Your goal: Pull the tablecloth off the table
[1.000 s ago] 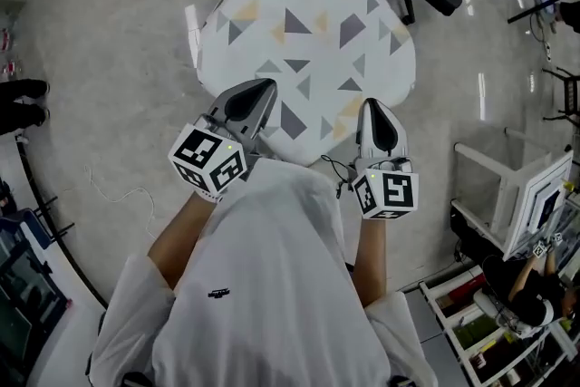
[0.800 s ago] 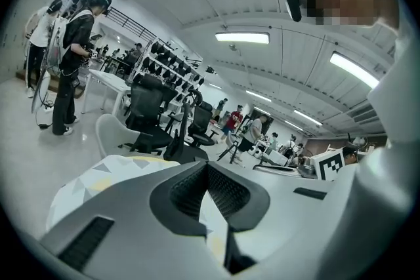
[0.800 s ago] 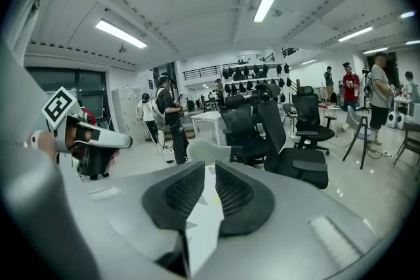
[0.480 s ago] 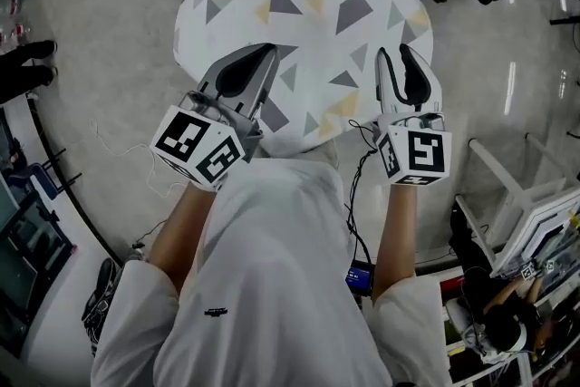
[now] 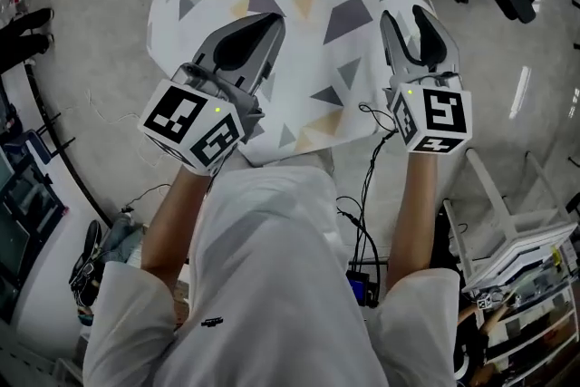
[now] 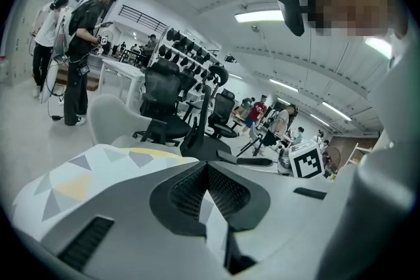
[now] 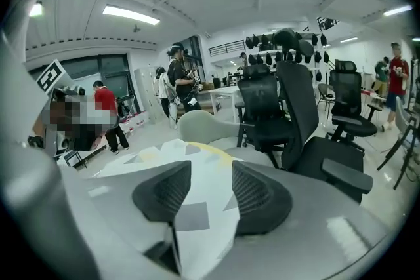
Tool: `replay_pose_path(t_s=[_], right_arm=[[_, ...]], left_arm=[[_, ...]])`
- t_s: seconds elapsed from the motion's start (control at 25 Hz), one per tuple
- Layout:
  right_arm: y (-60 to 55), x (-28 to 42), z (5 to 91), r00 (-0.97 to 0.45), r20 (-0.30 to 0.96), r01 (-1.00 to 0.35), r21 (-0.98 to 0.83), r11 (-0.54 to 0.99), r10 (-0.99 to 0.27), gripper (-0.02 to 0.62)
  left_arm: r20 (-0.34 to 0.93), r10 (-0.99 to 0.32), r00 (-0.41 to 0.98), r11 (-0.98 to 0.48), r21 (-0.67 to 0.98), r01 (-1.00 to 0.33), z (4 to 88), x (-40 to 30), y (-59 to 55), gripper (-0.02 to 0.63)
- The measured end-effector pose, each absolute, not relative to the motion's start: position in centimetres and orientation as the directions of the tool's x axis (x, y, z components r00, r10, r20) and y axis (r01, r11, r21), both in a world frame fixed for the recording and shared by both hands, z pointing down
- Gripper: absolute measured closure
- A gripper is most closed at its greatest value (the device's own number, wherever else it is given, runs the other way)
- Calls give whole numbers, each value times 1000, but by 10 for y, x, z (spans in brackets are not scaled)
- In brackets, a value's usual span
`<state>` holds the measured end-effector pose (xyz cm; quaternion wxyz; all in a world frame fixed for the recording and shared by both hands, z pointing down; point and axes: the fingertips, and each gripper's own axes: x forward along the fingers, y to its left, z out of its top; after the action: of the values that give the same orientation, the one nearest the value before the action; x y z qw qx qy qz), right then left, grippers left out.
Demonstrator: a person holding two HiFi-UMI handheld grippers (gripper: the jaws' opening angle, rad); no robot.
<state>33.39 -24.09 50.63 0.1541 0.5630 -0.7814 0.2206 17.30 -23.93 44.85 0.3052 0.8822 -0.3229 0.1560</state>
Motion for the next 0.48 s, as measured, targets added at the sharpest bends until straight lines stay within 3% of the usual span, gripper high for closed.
replay_pose_path(t_s=[0.48], right_arm=[[-317,363,601,-403,579,-913,-201,355,-708,336]], left_arm=[[536,-462,706,-564,437,-701,513,202,-278,599]])
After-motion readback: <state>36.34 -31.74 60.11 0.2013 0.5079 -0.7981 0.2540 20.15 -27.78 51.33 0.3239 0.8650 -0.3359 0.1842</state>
